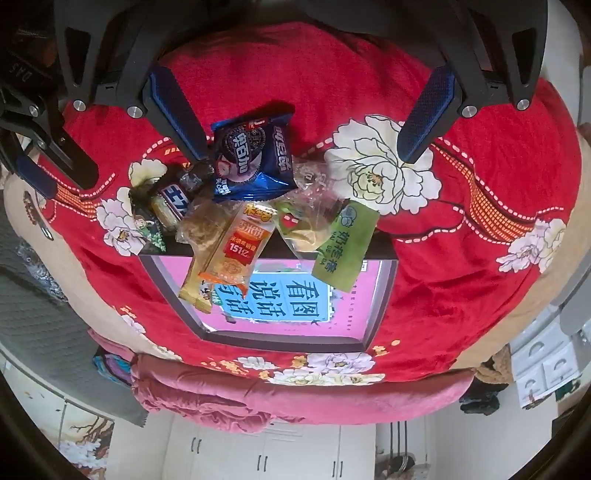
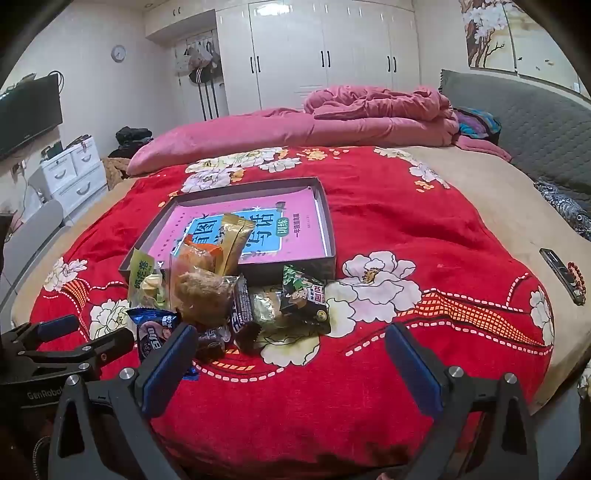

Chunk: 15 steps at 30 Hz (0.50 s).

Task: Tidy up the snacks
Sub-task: 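Move both grippers toward the snack pile in front of the tray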

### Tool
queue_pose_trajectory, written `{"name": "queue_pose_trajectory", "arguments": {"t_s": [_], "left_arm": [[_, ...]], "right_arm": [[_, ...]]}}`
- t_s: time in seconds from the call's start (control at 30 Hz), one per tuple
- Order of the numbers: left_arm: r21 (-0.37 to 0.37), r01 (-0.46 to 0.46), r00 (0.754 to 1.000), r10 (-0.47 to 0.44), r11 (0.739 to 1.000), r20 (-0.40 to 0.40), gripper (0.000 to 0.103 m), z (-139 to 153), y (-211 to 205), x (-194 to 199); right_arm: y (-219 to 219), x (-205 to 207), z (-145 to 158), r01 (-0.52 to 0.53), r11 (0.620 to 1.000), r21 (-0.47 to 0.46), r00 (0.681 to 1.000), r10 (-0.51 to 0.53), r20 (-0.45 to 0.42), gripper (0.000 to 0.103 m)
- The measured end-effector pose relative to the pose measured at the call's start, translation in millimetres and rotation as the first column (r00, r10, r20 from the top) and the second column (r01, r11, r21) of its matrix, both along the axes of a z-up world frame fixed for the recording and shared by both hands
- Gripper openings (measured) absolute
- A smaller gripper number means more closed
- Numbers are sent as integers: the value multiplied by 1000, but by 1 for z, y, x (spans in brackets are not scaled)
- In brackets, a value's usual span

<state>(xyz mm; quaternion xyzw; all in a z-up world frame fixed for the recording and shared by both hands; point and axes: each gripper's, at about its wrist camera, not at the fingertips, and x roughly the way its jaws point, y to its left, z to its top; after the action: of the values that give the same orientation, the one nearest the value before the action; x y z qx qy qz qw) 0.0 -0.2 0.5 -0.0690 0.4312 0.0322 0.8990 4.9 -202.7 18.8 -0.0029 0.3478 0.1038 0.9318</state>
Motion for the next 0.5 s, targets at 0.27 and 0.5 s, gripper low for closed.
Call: {"name": "queue_pose_trajectory", "arguments": {"t_s": [0.27, 0.5], "left_arm": [[-4, 5, 1000, -5, 1000, -1, 103, 0, 1, 1], [-6, 3, 1000, -3, 1000, -1, 103, -2, -7, -1]], "right_arm": [[0, -1, 0, 0, 1000, 1, 1000, 0, 2, 102], [0, 0, 0, -1, 1000, 0, 1000, 1, 2, 102]]}}
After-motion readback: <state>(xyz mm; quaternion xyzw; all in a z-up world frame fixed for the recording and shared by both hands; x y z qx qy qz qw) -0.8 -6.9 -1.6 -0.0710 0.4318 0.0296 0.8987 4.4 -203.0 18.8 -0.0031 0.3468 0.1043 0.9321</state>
